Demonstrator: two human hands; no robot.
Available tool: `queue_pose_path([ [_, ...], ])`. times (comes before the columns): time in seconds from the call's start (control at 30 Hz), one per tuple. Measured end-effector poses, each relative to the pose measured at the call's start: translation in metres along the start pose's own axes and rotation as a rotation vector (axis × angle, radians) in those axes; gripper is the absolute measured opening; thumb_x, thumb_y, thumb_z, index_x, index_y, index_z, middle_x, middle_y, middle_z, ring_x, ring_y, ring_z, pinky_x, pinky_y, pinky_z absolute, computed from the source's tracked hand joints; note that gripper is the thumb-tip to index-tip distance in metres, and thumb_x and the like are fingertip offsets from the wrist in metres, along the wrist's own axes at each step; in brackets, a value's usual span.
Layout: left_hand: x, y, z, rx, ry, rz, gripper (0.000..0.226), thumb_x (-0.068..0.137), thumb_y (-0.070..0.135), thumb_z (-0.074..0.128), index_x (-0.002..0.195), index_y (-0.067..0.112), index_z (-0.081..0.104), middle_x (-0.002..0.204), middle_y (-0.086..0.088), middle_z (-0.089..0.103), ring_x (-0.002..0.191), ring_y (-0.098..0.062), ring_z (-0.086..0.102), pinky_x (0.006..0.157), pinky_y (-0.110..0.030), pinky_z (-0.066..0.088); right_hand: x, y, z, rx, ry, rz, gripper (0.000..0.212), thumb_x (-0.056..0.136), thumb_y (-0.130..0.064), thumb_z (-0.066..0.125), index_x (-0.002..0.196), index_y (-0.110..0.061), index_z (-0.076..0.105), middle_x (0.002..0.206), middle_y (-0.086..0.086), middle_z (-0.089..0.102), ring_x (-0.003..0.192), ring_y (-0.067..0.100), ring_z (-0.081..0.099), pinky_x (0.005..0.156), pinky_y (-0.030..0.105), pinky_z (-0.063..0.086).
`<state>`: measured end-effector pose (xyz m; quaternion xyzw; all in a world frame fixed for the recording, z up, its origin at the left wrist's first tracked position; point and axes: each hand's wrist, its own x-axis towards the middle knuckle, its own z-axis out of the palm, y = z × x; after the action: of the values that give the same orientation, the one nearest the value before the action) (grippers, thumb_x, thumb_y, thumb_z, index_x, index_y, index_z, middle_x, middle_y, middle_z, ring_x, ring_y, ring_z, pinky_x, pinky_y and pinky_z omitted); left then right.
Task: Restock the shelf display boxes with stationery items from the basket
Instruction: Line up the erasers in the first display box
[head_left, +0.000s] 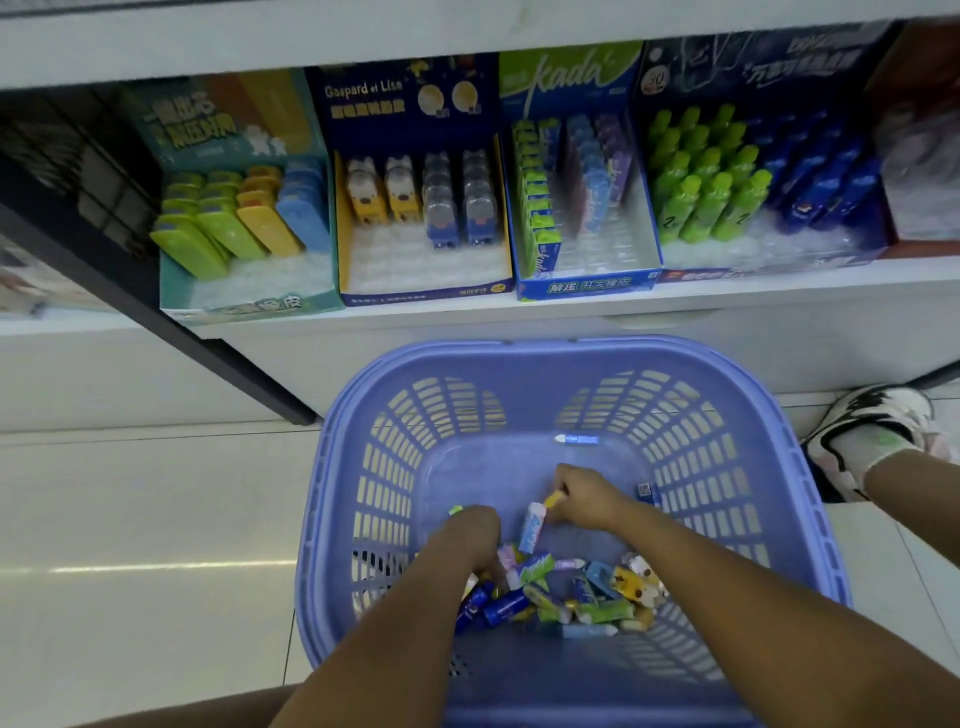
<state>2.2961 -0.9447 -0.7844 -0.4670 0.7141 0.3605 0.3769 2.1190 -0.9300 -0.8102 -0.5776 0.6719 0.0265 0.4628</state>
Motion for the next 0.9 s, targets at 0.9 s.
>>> queue_pose_path([
  [0.9, -0.175, -0.103, -0.159, -1.494, 0.907, 0.466, 0.023, 0.088, 0.029, 0.063, 0.076, 0.009, 0.061, 0.068, 0.0, 0.057, 0.056, -0.004, 0.057, 0.055, -0.015, 0.052, -0.061, -0.268, -0.171, 0.57, 0.671, -0.627, 0.015, 0.083, -0.007, 0.068, 0.093, -0.015, 0.062, 0.088, 0.001, 0.061, 0.081, 0.011, 0.056, 0.074, 0.019, 0.049],
])
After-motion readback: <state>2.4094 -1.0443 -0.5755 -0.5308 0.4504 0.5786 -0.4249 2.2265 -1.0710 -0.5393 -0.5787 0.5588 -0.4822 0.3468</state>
